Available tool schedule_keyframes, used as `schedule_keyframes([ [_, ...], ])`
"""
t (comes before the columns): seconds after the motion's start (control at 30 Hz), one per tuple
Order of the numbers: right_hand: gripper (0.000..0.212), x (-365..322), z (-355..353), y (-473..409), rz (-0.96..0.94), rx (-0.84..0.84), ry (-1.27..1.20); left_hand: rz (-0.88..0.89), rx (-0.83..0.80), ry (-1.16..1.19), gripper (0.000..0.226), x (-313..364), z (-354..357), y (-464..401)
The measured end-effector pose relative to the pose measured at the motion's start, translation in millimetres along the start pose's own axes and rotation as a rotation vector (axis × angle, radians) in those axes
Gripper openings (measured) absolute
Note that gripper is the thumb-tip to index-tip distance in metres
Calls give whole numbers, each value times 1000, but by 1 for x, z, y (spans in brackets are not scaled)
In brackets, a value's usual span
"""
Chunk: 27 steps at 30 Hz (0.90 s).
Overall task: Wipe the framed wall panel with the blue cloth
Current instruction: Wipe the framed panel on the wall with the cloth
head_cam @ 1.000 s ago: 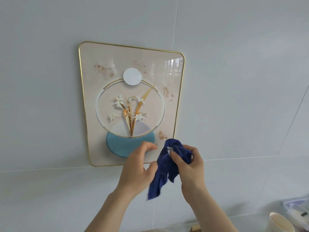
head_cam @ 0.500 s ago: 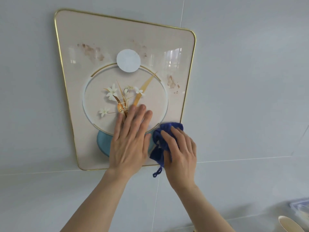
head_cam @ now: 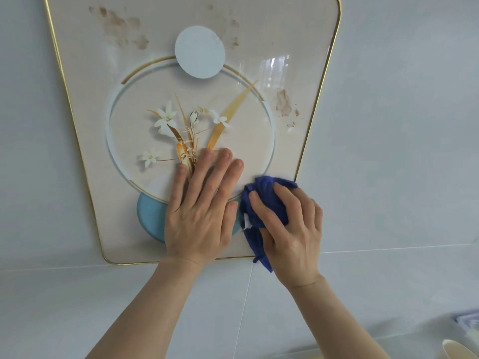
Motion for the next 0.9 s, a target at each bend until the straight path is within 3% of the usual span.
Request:
schedule_keyframes([
  [0.43,36,3,-4,-50,164,211,-88,1,0,-13,58,0,0,0],
  [0.63,31,1,-2,-10,118,121,-60,-1,22,11,57,1,-3,-1],
  [0.8,40,2,0,17,101,-13,-71,10,24,18,58,0,-2,0],
  [0.9,41,2,-6,5,112,-11,-99,5,38,-5,58,0,0,1],
])
Point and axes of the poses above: each hand's wrist, its own y-axis away from the middle knuckle, its own z-axis out of the palm, x = y × z, the point moved 6 cm from there along -y, towards the middle knuckle, and after that the axes turned 2 degrees about y, right-handed, at the moved point
